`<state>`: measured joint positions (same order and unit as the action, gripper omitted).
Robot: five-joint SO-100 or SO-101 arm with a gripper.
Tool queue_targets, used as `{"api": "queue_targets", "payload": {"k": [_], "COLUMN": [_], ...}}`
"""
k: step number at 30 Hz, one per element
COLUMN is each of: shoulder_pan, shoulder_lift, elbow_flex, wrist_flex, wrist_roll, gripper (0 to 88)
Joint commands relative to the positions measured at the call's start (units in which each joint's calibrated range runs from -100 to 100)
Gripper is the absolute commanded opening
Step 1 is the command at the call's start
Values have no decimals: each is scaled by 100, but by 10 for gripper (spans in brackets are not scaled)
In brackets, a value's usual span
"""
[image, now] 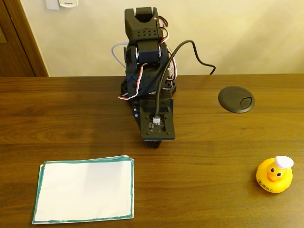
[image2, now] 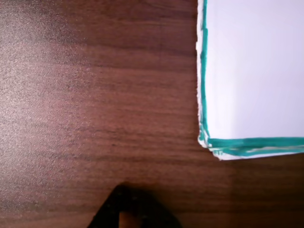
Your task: Grab the yellow duck toy and put inside the green color rectangle box on the table
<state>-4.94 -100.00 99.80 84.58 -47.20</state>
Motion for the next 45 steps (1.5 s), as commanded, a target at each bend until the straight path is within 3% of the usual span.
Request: {"api": "queue_targets", "payload": {"k": [1, 8, 11, 18, 22, 27, 35, 45], "shoulder_pan": [106, -147, -190, 507, 446, -478, -1654, -3545], "shoulder_lift": [0, 0, 0, 0, 140, 419, 2881, 5858], "elbow_flex": [11, 20, 20, -1628, -2347, -2438, -3612, -4359], "wrist_flex": [17, -324, -460, 647, 647, -128, -1466, -3477], "wrist_roll": [-15, -190, -20, 225, 234, 10, 259, 34], "gripper": [6, 8, 8, 183, 220, 251, 371, 459]}}
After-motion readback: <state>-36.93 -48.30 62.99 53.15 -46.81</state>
